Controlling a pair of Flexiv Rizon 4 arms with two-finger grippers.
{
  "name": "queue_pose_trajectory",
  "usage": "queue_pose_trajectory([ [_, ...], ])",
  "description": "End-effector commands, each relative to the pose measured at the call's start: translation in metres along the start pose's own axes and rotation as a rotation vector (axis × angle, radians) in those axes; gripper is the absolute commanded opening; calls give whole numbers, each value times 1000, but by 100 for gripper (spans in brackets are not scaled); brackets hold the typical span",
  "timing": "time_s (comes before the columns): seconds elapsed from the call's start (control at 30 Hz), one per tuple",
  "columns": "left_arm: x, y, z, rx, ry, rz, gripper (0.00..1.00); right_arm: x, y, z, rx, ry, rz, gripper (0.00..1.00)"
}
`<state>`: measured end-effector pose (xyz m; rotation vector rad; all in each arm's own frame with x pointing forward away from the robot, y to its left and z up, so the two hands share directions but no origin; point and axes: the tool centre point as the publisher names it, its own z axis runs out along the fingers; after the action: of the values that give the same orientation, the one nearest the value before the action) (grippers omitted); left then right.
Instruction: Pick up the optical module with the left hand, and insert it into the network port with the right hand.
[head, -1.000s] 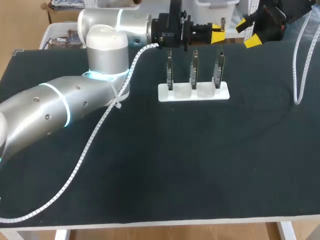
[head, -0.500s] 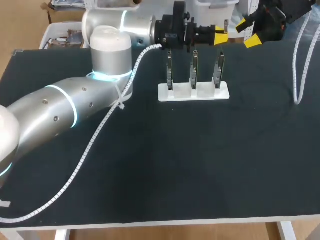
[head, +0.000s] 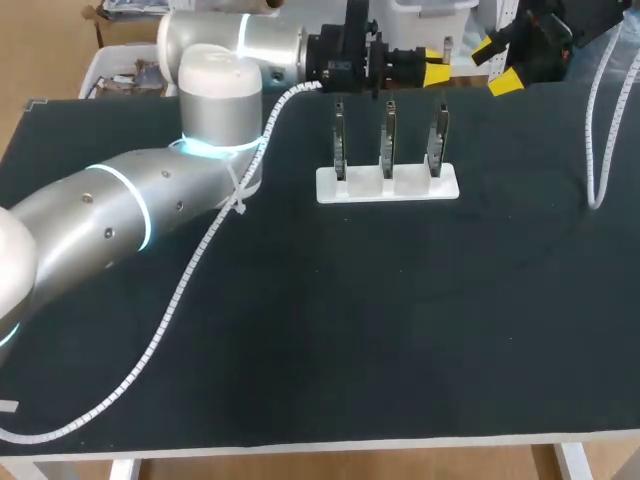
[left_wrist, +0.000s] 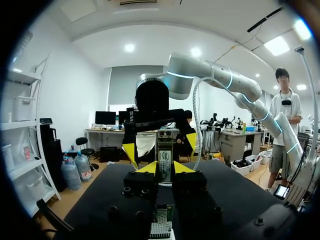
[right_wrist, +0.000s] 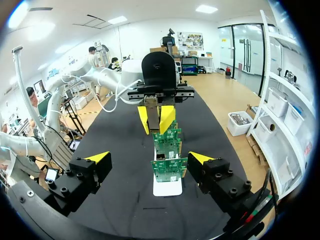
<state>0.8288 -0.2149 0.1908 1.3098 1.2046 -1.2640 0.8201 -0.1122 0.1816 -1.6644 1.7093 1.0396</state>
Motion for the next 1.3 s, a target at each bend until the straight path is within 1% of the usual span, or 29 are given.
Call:
queue_pose_trajectory([
  [0.03, 1, -2, -1, -2, -1, -1, 0, -1, -8, -2, -388, 2, 1, 100],
  [0.27, 2, -2, 2, 3, 3, -6, 0, -1, -8, -2, -388, 2, 1, 100],
  [0.4, 4, 3, 8, 26, 5, -2, 0, -1, -8, -2, -388, 2, 1, 100],
  [0.57, 5, 3, 11, 34, 2, 1, 0, -1, -8, -2, -388, 2, 1, 100],
  [1.3, 9, 7, 13, 63, 0, -8, 0, -1, -8, -2, -388, 2, 1, 100],
])
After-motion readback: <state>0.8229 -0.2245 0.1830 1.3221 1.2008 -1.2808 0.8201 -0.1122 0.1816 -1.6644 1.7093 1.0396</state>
